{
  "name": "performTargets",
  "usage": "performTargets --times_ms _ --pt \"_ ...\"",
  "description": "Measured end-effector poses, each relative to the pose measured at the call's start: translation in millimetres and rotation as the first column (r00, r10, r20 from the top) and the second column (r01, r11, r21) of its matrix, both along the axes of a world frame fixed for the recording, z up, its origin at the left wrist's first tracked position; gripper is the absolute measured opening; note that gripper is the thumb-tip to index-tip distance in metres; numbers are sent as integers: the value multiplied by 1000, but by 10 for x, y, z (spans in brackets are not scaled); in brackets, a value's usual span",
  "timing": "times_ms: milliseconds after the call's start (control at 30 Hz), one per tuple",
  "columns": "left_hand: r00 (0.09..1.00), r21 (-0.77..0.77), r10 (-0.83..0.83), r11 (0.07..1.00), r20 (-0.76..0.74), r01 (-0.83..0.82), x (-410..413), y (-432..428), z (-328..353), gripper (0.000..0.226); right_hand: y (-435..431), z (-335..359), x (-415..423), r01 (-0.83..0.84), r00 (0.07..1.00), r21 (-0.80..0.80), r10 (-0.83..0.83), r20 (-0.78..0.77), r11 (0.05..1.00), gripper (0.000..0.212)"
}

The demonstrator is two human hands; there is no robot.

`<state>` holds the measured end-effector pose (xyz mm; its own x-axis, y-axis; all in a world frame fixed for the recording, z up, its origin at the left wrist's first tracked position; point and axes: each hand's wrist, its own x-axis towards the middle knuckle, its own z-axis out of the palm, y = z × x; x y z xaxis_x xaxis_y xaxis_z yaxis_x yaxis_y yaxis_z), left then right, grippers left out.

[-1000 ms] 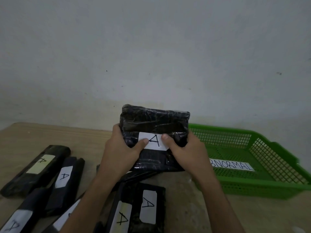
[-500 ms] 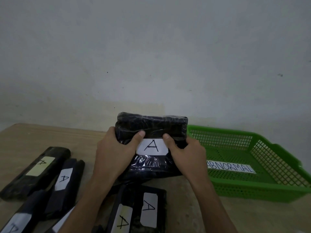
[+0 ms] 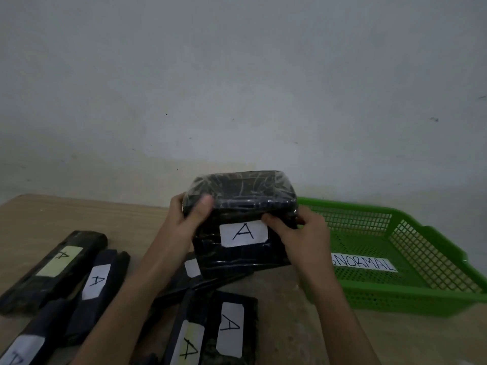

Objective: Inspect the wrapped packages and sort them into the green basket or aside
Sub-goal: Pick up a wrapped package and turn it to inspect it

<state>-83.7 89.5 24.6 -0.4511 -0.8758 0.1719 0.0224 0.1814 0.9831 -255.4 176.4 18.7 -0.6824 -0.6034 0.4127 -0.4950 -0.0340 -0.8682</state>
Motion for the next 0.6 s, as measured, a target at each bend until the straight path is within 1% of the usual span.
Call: performTargets --times_ms 33,67,100,133,167,233,300,333,367,467,500,600 --pt "999 63 -18 998 -33 20 4 -21 -10 87 23 17 -25 -13 999 36 14 -29 999 27" --pt "998 100 -10 995 -56 16 5 -23 -7 81 57 45 -55 -46 997 87 51 -60 995 34" --pt "998 114 11 994 -70 -3 4 -17 1 69 98 75 -94 -113 988 144 126 -85 983 41" --pt "997 108 31 994 -69 -24 5 -21 1 55 145 108 -138 -219 968 199 238 -79 955 49" --pt "998 97 39 995 -59 -33 7 -36 -5 44 199 146 -172 -340 934 230 357 -33 912 55" --pt "999 78 17 997 -39 -14 12 -47 -3 35 256 168 -222 -530 848 195 515 124 825 67" --pt "999 32 17 999 -36 -15 -5 -28 -4 30 247 155 -242 -592 790 115 545 281 798 77" --pt "999 0 41 999 -34 -41 -30 -6 -12 26 225 150 -227 -591 777 93 534 333 801 78" --pt "997 -31 69 997 -37 -71 -61 23 -25 23 197 147 -191 -569 787 93 509 349 817 73" --pt "987 -73 143 986 -69 -148 -156 103 -73 22 117 114 -68 -426 878 73 392 273 902 39" --pt "982 -97 176 978 -70 -183 -181 116 -97 22 105 103 -30 -386 896 41 363 257 922 34" --pt "954 -234 296 925 -55 -300 -248 155 -154 23 77 53 23 -296 931 -5 290 221 955 37"
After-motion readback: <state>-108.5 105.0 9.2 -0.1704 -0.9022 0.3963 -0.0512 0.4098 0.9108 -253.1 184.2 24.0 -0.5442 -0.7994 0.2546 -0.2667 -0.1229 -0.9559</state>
